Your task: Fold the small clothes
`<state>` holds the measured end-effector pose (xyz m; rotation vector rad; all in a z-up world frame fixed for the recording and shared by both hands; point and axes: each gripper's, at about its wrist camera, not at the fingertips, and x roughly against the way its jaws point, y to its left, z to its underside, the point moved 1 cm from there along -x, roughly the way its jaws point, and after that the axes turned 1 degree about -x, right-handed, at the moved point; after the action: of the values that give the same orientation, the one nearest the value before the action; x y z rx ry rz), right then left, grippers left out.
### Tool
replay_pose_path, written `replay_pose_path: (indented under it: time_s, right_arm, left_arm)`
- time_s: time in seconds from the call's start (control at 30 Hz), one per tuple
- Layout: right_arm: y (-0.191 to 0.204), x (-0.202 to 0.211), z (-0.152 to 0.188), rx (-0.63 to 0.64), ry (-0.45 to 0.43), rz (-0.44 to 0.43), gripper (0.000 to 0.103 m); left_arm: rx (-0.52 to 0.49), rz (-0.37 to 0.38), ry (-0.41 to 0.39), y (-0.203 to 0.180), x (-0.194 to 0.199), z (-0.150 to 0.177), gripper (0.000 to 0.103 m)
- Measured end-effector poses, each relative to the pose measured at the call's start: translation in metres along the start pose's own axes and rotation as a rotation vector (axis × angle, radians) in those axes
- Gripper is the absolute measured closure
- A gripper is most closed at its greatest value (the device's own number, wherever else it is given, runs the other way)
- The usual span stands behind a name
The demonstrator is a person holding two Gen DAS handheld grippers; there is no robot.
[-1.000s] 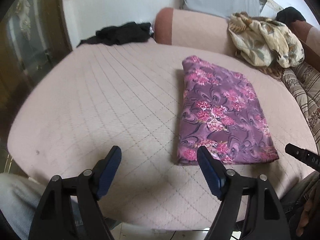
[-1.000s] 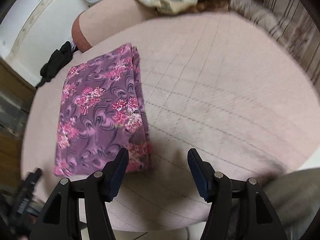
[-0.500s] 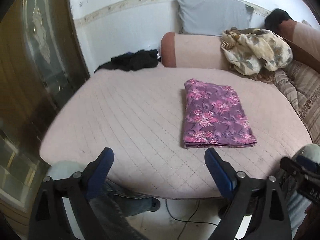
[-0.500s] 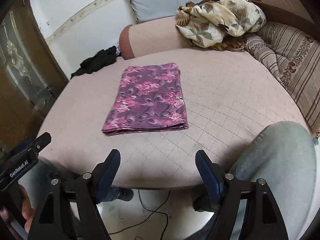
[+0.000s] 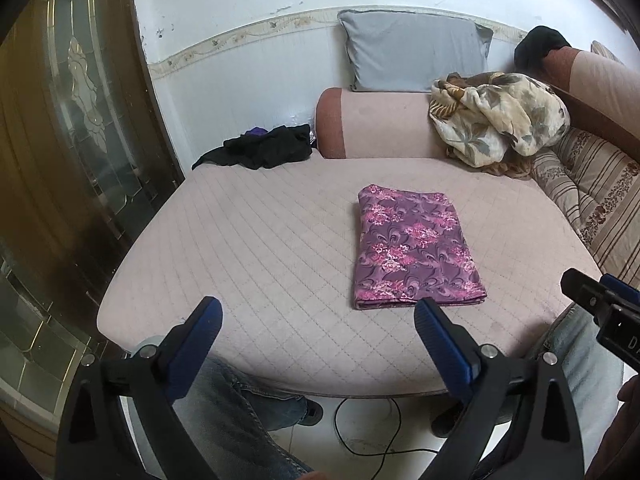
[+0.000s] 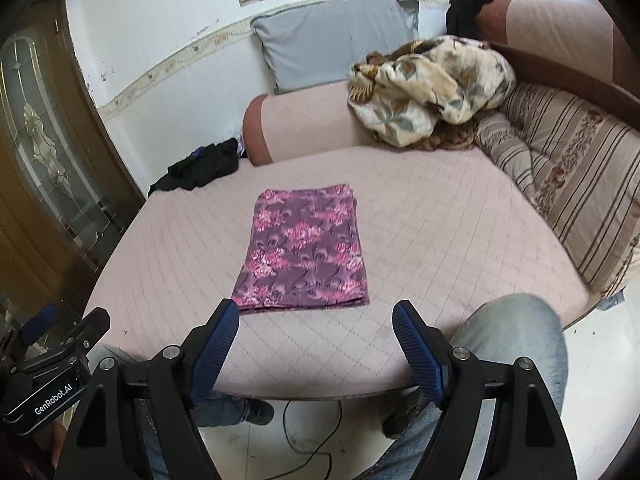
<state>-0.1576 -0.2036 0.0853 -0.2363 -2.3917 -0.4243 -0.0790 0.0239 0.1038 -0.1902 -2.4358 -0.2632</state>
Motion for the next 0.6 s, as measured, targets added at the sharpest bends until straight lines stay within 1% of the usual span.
replay_pose_path:
  time_s: [0.3,0.6]
  right_arm:
    - [0.003,0.006,0.0,0.006,-0.01,0.003,0.019]
    - [0.007,0.008,-0.001,0.031,-0.017,0.02,0.019]
  left_arm:
    - [0.005,-0.007,-0.007,0.002,0.006,0.0,0.007]
    - [0.017,0.007,-0.013,0.006,0.011,0.0,0.007]
